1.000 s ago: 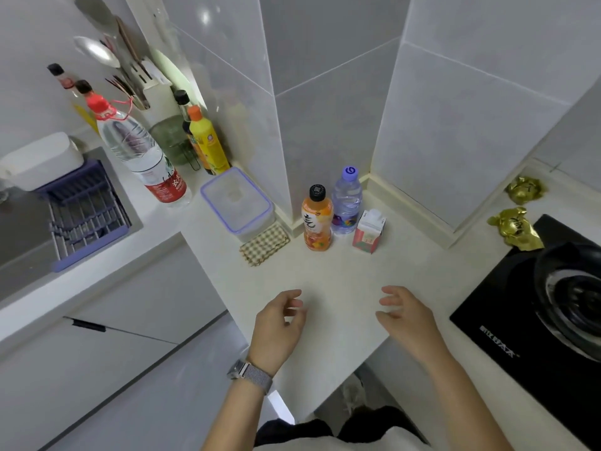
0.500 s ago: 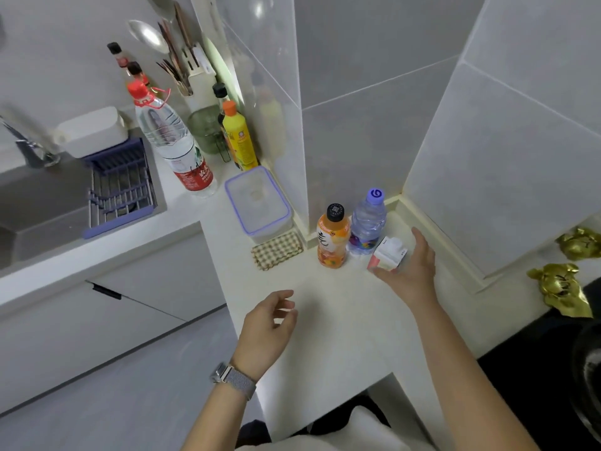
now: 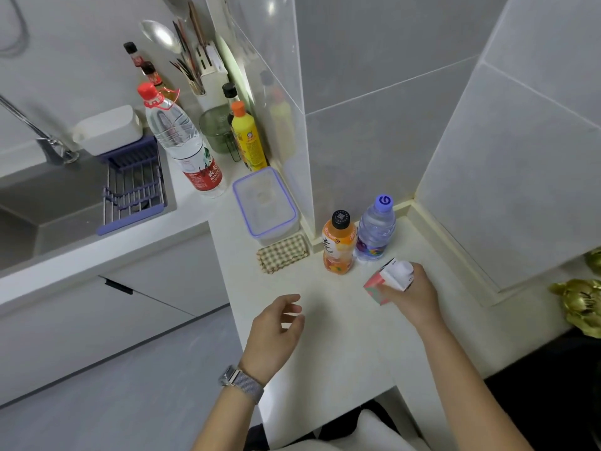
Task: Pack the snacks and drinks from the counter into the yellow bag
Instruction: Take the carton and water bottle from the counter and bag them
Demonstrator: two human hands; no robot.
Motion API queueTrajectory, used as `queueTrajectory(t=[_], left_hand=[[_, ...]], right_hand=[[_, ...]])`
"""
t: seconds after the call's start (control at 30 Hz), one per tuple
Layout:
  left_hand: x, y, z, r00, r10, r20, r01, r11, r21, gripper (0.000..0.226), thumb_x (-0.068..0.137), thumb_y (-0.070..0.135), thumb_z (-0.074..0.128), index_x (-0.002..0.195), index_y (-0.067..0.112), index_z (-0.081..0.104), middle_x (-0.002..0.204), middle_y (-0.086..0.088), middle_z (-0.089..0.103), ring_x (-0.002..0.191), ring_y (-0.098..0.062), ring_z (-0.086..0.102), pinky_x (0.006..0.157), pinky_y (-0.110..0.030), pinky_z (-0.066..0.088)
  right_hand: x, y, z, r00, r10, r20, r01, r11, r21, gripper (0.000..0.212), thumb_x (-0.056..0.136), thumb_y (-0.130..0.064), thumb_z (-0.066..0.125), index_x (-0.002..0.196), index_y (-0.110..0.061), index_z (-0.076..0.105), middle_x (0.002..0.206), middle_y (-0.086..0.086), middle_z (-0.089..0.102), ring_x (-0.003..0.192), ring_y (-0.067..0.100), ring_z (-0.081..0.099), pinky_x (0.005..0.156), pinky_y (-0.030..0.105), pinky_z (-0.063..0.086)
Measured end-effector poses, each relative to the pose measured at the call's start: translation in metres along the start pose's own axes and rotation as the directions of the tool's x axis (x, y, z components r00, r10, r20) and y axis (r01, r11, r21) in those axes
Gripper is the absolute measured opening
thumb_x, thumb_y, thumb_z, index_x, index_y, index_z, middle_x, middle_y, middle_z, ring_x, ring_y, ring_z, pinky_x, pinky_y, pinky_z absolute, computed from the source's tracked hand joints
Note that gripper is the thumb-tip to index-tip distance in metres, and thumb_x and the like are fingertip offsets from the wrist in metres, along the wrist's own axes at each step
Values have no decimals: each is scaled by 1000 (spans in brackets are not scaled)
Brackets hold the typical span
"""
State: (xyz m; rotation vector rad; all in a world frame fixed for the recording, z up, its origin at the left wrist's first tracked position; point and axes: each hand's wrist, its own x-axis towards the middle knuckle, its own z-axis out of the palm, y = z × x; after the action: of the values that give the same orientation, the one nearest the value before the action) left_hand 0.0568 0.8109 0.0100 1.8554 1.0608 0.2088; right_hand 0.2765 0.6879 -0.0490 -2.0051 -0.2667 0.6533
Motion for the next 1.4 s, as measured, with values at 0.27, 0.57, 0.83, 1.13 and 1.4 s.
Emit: queueTrajectory(t=[0.27,0.57,0.83,1.13,1.4], left_hand=[[1,8,9,992,-7,124,4,1000,22,47,79,23,68,122,28,49,112,10,57,97,-1,58,79,-19,51],[0,17,8,982,76,175,-87,995,51,90,58,45,81,135,26,37,128,13,42,119,0,40,103,-24,38],[-12,34,2,983,126,133,-106,983,-147,64,51,40,84,109,35,59,97,11,68,86,-5,65,79,-31,57],[-17,41,-3,994,12,112,21,959,-283,48,52,48,78,92,28,65,85,6,73,78,-13,69,71,-31,57],[-19,44,-11,983,-120,135,173,849,-500,23,74,26,74,95,16,69,90,-2,75,77,-13,69,62,-18,52]], right_hand=[[-46,-11,10,984,47,173,-84,974,212,39,65,-17,83,98,-24,62,94,-1,70,85,15,66,73,26,51],[-77,-63,10,925,-86,371,-35,951,307,38,70,-16,81,103,-24,65,92,-2,74,86,10,69,72,23,54],[-92,-77,15,904,-129,407,1,954,300,52,67,-31,83,114,-33,62,98,-4,73,93,14,69,79,30,56],[-100,-78,13,896,-178,406,14,927,374,32,73,-40,69,103,-30,64,104,1,72,96,18,69,85,40,55],[-93,-55,7,943,-52,330,-41,963,267,13,88,-18,62,98,-25,67,101,0,69,96,18,67,84,35,56]])
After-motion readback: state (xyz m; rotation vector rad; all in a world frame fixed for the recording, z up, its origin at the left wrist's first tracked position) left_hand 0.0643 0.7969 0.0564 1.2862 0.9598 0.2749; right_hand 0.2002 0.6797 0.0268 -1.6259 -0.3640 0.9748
